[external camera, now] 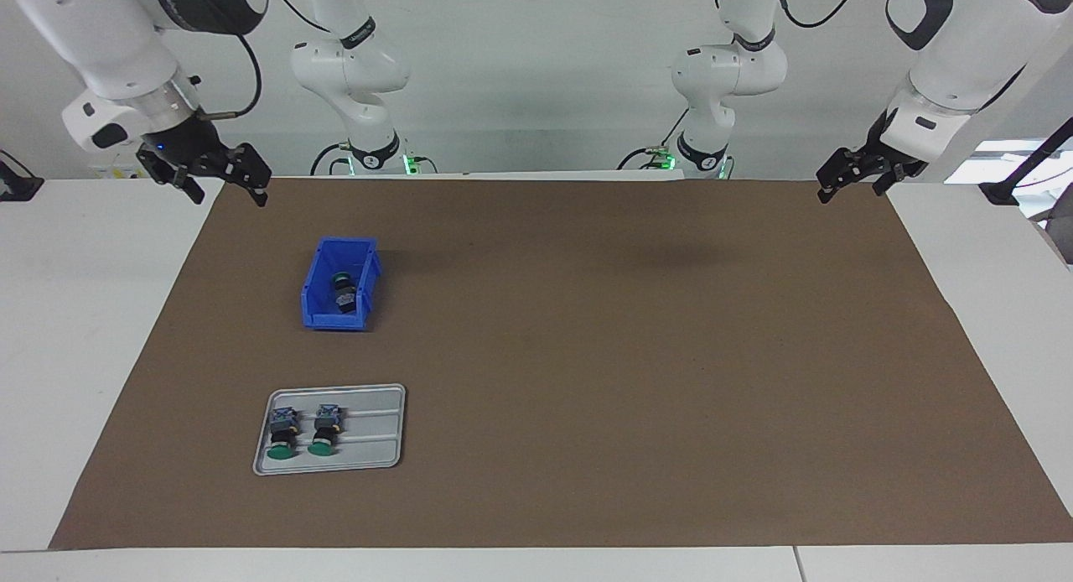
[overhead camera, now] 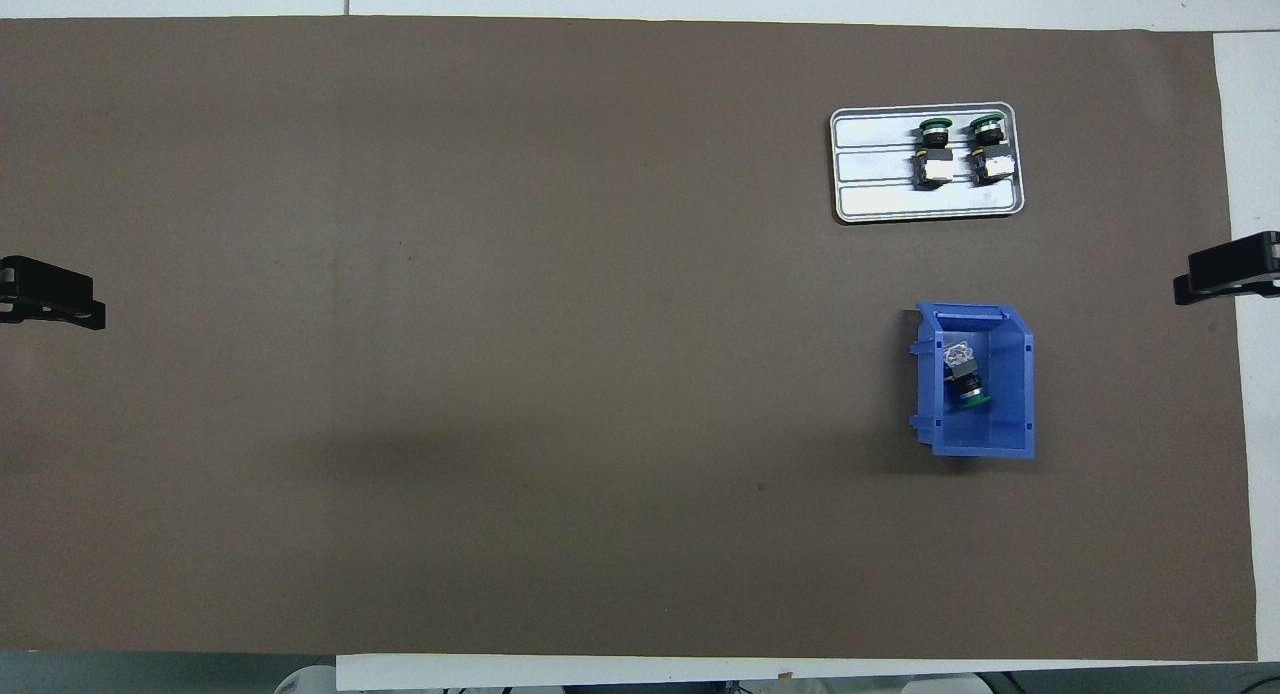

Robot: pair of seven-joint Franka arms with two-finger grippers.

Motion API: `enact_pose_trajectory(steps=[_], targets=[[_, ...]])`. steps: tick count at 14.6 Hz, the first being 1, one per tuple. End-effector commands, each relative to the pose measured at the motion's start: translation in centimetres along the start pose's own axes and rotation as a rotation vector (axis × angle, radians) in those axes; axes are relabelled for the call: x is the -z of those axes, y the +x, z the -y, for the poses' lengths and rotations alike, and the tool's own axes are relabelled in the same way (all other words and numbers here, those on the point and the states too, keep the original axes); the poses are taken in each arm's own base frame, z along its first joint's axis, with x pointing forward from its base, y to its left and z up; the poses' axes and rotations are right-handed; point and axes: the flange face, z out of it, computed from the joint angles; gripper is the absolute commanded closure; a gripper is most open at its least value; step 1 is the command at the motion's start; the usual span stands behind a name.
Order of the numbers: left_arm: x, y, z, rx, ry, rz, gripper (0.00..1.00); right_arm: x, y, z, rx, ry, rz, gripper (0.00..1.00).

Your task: Place and press button with both arms

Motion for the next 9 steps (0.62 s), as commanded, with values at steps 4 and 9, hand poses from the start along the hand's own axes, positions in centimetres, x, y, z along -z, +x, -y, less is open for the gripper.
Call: enact_pose_trajectory(steps=[4, 9], targets=[[0.3, -0.3, 0.8, 0.001, 0.015, 0.003, 0.0, 0.5, 1.6, -0.7, 0.006, -0.011, 0.045, 0.01], [0.3, -0.4, 0.8, 0.003, 0.014, 0.014, 0.0, -0.5, 1.7, -0.9, 0.038, -0.005, 0.063, 0.01]])
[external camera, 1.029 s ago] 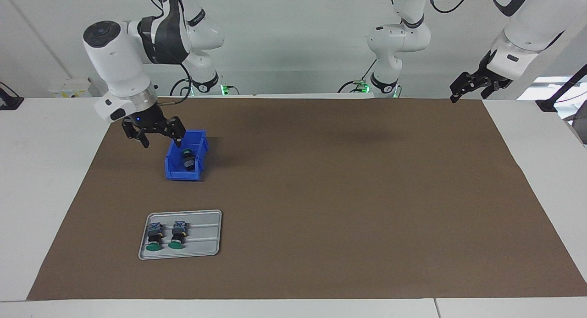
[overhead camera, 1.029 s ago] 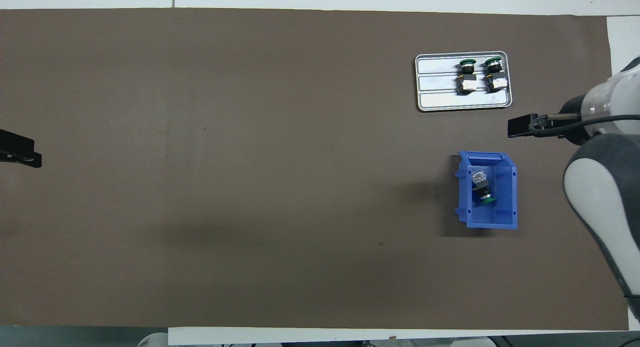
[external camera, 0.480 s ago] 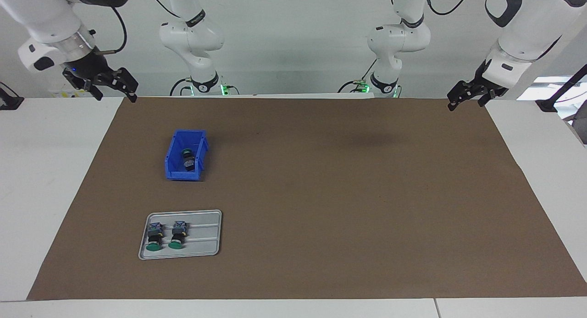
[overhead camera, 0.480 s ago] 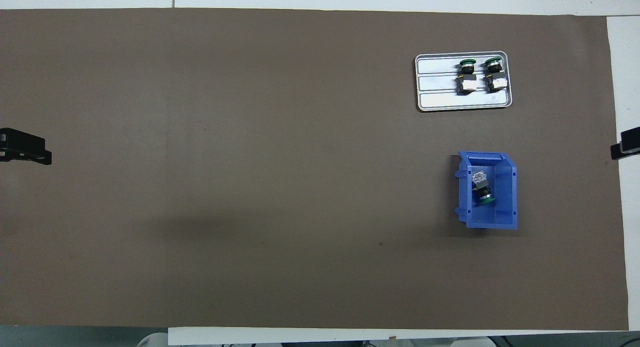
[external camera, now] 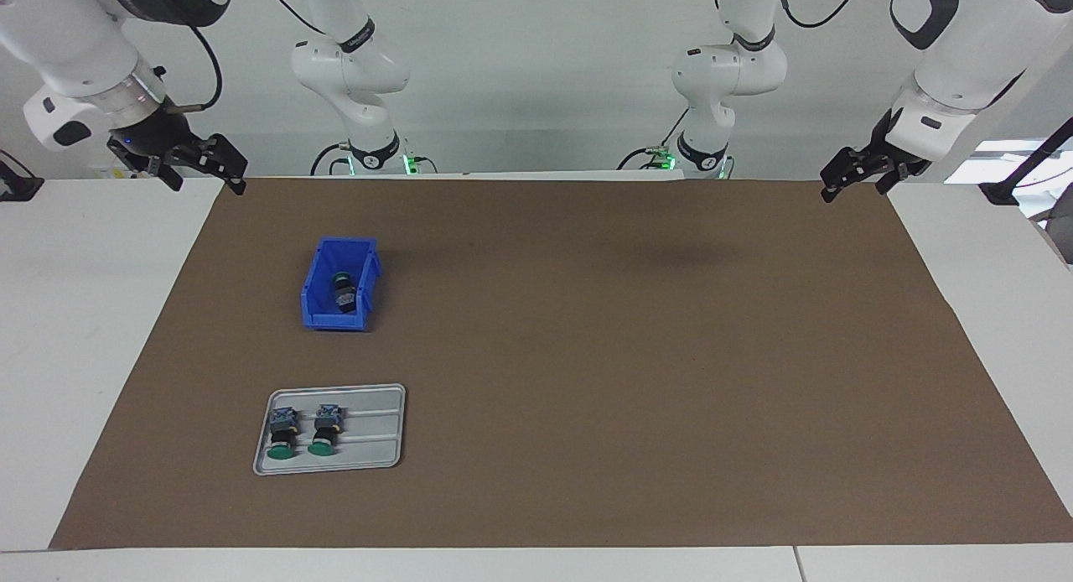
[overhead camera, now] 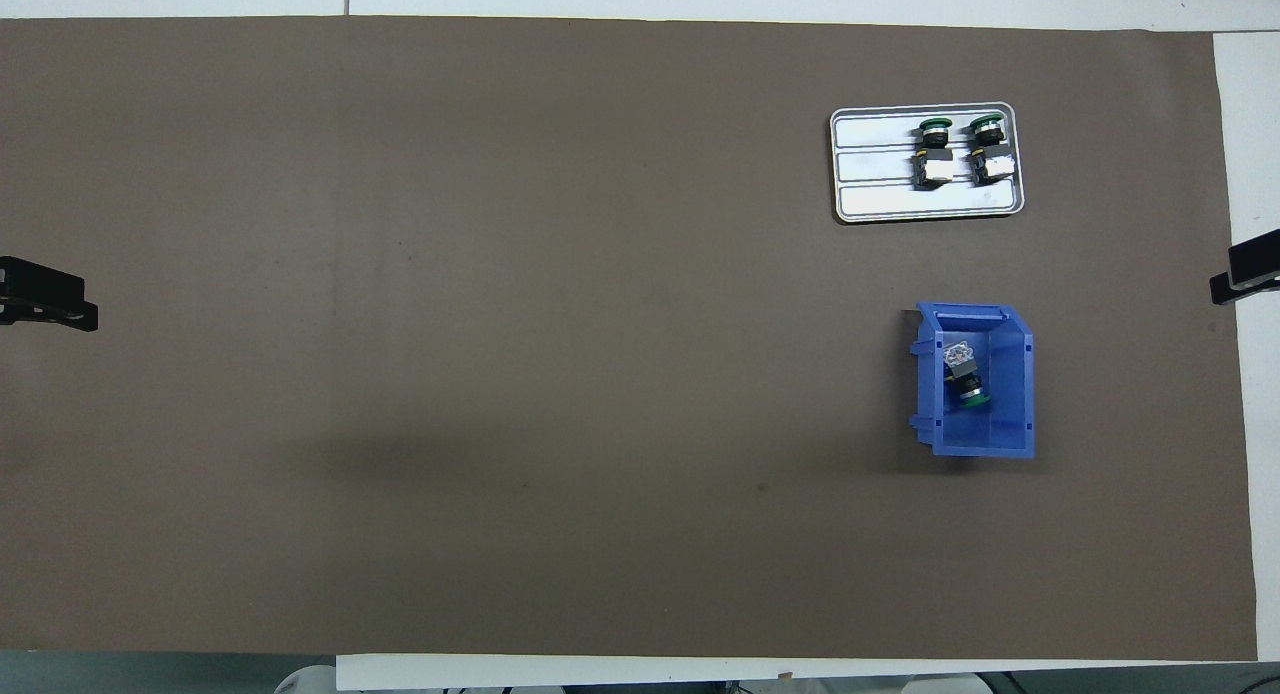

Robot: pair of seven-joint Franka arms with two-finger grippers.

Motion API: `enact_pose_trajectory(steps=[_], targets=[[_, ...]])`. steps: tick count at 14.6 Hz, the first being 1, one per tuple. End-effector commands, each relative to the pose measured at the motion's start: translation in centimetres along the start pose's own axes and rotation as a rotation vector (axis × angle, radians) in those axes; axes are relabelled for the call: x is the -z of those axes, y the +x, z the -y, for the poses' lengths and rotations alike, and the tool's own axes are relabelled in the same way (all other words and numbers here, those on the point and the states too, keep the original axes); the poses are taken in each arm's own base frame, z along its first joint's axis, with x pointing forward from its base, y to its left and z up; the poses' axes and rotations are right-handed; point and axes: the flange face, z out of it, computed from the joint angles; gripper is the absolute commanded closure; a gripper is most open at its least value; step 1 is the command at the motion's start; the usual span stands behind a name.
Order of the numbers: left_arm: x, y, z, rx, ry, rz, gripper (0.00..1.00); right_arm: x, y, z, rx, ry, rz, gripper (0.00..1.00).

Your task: Place and press button with both arms

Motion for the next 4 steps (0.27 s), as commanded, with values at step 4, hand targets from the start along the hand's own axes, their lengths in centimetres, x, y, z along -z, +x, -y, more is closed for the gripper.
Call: enact_pose_trajectory(steps=[4], targets=[[0.43, -0.33, 0.21, -0.009, 0.014, 0.004, 0.0, -0.1, -0.11, 0.38, 0.049, -0.007, 0.009, 0.01]])
